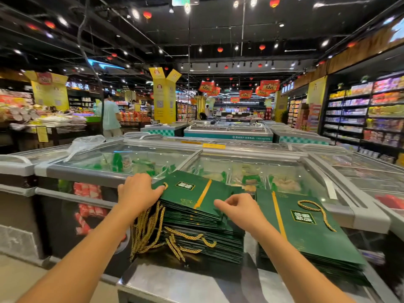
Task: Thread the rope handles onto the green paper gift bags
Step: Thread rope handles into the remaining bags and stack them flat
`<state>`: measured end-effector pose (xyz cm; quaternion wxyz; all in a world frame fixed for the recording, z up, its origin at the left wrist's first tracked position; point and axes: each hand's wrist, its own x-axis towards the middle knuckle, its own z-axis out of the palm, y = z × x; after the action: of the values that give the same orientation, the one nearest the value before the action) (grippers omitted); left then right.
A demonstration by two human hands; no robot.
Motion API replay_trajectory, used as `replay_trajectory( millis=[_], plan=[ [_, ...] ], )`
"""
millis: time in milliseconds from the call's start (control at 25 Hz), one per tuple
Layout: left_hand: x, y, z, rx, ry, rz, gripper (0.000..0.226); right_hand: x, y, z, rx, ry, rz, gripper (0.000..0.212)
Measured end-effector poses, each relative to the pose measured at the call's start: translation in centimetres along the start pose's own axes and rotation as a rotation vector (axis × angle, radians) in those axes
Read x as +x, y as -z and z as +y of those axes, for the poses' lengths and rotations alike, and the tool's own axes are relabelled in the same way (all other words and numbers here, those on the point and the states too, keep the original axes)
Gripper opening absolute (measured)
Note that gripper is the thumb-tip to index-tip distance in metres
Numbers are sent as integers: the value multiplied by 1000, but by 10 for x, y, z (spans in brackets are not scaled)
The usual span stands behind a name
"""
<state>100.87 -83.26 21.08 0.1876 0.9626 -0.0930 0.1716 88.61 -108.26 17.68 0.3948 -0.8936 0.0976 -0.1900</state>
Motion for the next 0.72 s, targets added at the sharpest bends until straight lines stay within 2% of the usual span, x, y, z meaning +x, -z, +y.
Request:
replay_trajectory(
  millis=[80,160,280,440,520,720],
  plan=[
    [4,-7,-10,-158,8,-35,48,1,-3,-4,-3,-64,-40,50],
    [3,-12,-18,-297,12,-55,37,2,-3,-9,11,-117,-77,60],
    [-4,-18,-23,-480,48,-8,63,2,-3,-12,22,-150,-98,70],
    [-16,-24,-24,-710,83,70,73,0,-7,-8,69,-218,-108,69],
    [-22,-25,-24,-764,82,95,69,-1,-6,-12,51,-244,-109,66],
    [-36,-31,-22,-791,65,125,41,-8,0,-18,73,-320,-104,58]
  ],
)
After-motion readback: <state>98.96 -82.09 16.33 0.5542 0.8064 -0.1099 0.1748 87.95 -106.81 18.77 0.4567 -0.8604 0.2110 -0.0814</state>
